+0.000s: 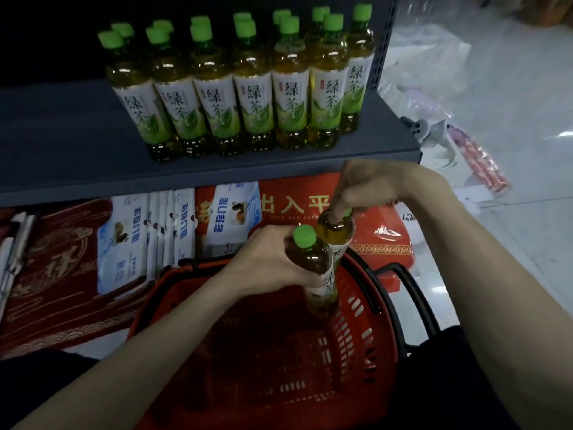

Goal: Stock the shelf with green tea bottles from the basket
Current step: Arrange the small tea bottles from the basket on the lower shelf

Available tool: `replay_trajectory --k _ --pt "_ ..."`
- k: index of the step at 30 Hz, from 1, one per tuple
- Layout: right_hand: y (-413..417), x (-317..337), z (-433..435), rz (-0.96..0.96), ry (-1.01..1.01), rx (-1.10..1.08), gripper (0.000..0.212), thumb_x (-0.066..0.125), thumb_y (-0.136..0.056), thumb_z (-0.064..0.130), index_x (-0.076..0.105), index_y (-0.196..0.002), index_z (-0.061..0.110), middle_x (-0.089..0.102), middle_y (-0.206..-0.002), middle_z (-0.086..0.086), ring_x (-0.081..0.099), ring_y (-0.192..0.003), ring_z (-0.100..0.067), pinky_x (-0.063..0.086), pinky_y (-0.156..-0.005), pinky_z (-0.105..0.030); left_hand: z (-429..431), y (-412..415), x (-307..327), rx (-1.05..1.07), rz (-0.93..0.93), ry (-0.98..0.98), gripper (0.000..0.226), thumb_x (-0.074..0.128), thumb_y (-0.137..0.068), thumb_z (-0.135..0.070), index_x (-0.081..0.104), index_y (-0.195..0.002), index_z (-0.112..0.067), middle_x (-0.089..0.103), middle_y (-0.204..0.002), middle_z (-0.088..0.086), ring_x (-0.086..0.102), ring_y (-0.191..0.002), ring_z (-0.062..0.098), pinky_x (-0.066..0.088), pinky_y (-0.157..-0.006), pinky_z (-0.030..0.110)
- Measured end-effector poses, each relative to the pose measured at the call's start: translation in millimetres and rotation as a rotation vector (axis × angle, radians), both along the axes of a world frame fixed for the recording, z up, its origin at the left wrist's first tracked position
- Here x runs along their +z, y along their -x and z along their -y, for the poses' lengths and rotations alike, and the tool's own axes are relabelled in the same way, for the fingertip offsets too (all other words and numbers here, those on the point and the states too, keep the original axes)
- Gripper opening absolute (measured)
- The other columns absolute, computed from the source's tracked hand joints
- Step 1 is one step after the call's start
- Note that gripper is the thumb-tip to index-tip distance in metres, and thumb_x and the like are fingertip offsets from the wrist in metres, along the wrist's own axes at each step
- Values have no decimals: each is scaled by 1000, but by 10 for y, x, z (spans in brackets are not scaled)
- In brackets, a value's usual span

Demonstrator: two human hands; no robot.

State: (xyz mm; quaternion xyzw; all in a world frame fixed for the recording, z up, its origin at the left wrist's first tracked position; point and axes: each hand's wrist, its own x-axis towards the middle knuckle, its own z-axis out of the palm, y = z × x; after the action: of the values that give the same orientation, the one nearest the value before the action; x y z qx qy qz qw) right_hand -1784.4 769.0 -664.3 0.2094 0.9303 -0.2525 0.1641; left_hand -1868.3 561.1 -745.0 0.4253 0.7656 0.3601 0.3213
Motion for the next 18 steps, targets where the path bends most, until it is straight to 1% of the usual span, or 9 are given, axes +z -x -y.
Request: replay_trajectory --k 2,5,7,8,10,12,14,16,18 --pt "-57 135 -90 -120 16 -20 28 84 -79 35 81 -77 7 62 -55 0 53 -45 -10 40 -45 -21 -12 58 157 40 72 -71 49 99 -63 -18 77 -106 -25 81 -98 -11 77 -95 7 60 -96 37" --pt "-159 349 -153 -333 99 -55 20 84 -79 27 79 -61 23 70 -59 2 62 -53 -7 47 -54 -24 -62 139 403 121 135 -181 56 99 -63 -13 76 -114 -19 82 -99 -3 78 -98 13 58 -97 34" --pt "-199 457 -237 -477 123 -89 34 83 -81 19 73 -50 29 66 -51 10 58 -49 -1 43 -52 -16 -123 195 543 179 169 -249 52 96 -65 -10 76 -113 -18 82 -97 -1 78 -95 13 59 -86 28" --pt "-209 503 -274 -544 118 -115 31 83 -80 17 74 -52 27 62 -48 12 54 -46 -1 41 -50 -15 -156 218 612 204 182 -282 49 94 -67 -7 76 -112 -17 82 -95 -2 78 -90 9 58 -77 21" --pt "-223 576 -336 -666 100 -174 27 85 -78 20 73 -55 12 53 -45 8 43 -44 -6 37 -48 -22 -239 253 748 229 201 -339 45 90 -70 0 75 -110 -15 82 -90 -5 77 -82 4 54 -64 13" --pt "-208 619 -379 -777 52 -249 29 86 -74 27 74 -61 4 52 -51 -7 41 -51 -11 35 -50 -32 -331 281 876 229 209 -391 44 88 -72 4 74 -107 -18 82 -89 -8 77 -83 3 55 -66 12" --pt "-186 660 -447 -893 26 -313 28 85 -73 29 76 -67 3 60 -58 -17 46 -53 -11 39 -50 -35 -418 332 966 229 188 -426 44 89 -71 1 72 -103 -25 82 -92 -8 78 -89 6 58 -72 15" --pt "-171 709 -478 -995 -8 -361 25 82 -76 25 75 -69 2 60 -56 -10 46 -50 -8 39 -49 -31 -498 377 1064 235 169 -451 46 90 -71 -4 71 -107 -26 82 -96 -5 78 -94 11 61 -79 20" --pt "-156 744 -505 -1053 -57 -394 21 81 -79 27 75 -70 9 61 -56 0 51 -49 -7 42 -49 -29 -589 418 1149 224 138 -476 49 90 -73 -7 71 -115 -23 82 -99 -5 78 -96 13 61 -84 25"
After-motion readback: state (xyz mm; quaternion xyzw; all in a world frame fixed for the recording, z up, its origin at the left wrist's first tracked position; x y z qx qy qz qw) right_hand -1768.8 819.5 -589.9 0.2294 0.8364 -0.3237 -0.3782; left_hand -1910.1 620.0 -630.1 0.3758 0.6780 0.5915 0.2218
